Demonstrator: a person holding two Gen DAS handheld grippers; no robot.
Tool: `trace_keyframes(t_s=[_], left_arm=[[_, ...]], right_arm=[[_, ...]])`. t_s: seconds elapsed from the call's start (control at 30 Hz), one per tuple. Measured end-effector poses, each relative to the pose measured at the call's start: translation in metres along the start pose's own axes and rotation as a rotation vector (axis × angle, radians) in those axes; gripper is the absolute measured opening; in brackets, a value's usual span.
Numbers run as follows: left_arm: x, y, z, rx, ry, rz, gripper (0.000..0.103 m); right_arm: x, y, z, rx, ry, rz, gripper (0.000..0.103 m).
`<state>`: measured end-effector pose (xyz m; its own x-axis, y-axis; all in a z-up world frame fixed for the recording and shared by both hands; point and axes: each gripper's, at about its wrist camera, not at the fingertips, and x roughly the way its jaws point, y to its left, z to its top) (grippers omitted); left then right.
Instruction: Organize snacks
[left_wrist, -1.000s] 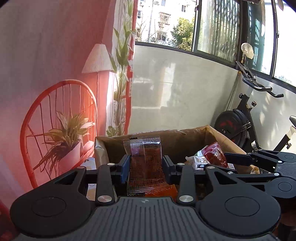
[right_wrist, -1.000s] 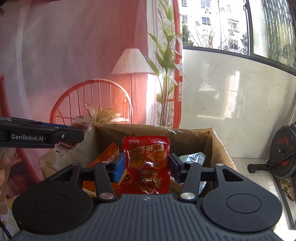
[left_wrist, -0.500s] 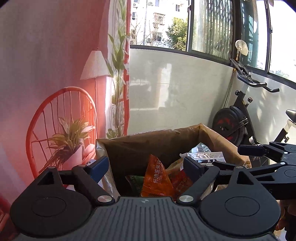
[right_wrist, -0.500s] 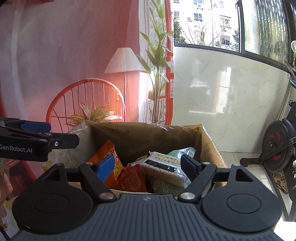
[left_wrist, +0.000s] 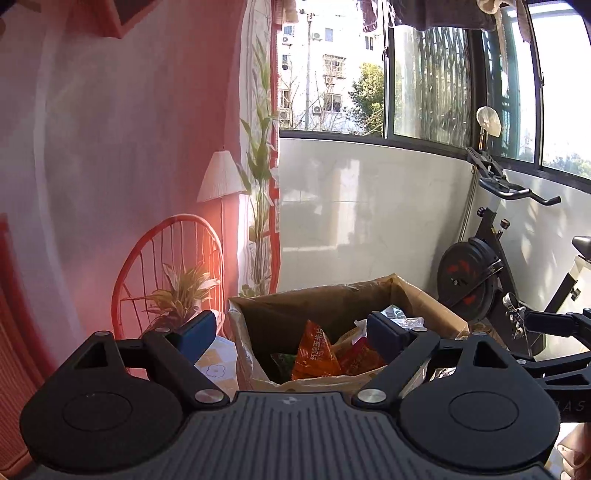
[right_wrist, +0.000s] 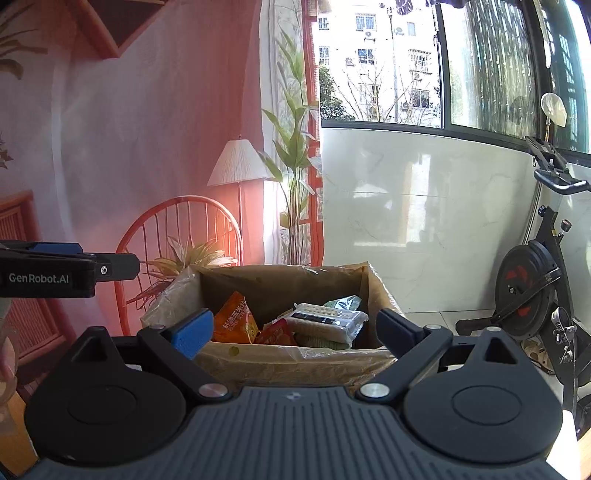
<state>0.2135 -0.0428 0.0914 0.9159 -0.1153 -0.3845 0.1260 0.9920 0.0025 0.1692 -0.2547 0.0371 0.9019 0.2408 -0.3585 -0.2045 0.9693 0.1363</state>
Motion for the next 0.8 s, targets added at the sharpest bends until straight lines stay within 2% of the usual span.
trace_keyframes(t_s=[0.2,0.33,0.5,0.63,0.8], left_arm=[[-0.027,0.003,-0.006,-0.037,-0.016,-0.021,0.092],[-0.041,0.002,-0.013,-0.046,-0.026,0.008,0.094],[-0.045,0.002,-0.023,-0.058,0.004,0.015,0.094],[-0.042,-0.002,-0.028,-0.014,0.027,0.071,0.094],[-0.044,-0.003,-0.03,-0.013,0.039,0.043,0.094]], right_arm=[[-0.031,0.004,-0.012,0.049,0.0,-0.001,0.097],[-0.044,0.004,-0.016,0.076,-0.001,-0.017,0.097],[-0.049,0.0,-0.021,0.106,0.006,-0.036,0.097],[-0.049,-0.002,-0.024,0.117,0.016,-0.039,0.097],[-0.046,0.0,-0.024,0.11,0.024,-0.039,0.097]])
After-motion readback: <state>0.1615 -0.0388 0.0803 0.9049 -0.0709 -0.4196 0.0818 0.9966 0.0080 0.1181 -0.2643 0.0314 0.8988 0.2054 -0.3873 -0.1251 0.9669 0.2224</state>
